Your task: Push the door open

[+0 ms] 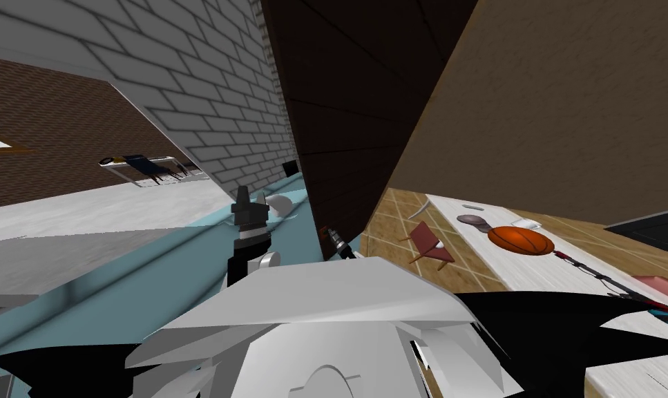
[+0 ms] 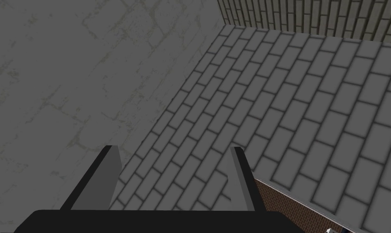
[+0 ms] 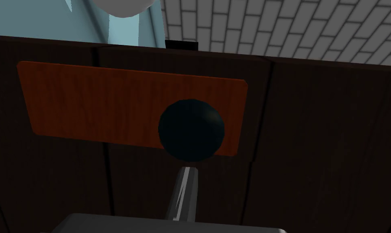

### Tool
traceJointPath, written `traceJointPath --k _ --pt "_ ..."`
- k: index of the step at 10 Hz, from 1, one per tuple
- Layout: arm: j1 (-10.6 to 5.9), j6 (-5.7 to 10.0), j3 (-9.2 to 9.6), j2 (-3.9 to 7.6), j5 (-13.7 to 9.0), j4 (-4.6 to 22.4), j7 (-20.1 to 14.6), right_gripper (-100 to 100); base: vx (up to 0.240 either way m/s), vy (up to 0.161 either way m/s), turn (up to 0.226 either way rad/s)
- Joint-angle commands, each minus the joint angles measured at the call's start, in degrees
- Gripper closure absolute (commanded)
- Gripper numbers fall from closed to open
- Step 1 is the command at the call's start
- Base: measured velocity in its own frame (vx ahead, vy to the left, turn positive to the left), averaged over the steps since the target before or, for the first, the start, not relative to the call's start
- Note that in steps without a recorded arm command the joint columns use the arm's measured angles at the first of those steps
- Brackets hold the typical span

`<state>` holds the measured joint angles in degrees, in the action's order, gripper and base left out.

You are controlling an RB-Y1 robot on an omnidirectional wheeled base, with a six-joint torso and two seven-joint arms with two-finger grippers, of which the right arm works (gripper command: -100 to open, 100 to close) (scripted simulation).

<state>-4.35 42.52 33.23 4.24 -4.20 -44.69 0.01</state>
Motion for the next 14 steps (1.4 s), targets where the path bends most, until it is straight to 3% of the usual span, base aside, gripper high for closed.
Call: traceJointPath --k 1,7,14 --pt "0.37 0.08 0.24 0.11 -0.22 -0.52 -0.19 -100 -0.122 0.007 -0.089" --pt "1.07 0.39 0.73 -0.60 -0.69 -1.32 -0.60 -100 -0.214 -0.062 -0.037" --pt "0.97 2.09 -0.18 -0.85 -0.77 -0.23 0.00 -100 0.162 0.103 0.023"
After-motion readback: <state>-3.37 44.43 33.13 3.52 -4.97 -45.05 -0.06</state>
